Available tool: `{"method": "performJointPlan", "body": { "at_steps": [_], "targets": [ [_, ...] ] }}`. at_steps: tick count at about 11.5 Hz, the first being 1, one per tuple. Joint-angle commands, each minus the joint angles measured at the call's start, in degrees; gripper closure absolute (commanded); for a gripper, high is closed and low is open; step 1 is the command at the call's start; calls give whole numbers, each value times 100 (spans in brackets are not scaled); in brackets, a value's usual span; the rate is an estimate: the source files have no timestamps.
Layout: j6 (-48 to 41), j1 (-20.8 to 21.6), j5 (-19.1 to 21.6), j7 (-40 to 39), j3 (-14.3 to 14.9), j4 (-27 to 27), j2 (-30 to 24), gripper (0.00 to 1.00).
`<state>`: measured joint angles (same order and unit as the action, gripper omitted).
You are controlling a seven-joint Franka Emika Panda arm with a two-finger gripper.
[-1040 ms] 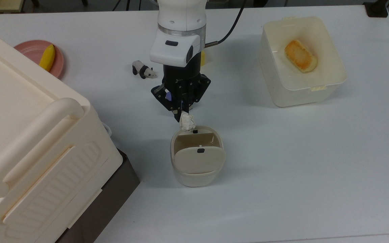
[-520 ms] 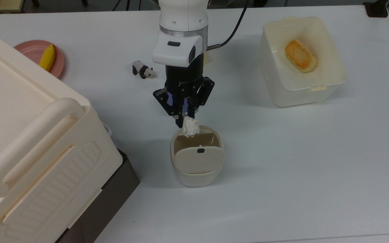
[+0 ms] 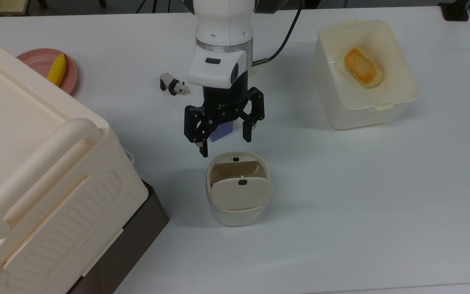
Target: Grab it up and put it in the trash
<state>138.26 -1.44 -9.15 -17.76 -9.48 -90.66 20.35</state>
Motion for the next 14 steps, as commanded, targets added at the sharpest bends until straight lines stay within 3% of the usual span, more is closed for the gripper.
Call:
{"method": "performJointPlan", "body": {
  "at_steps": [1,6,14],
  "targets": [
    [114,-67,71,-34,-89,48,39,0],
    [9,-76,123,10,-80,-13,-372,0],
    [-2274,-129,132,273,174,-329,-1620,0]
  ]
}}
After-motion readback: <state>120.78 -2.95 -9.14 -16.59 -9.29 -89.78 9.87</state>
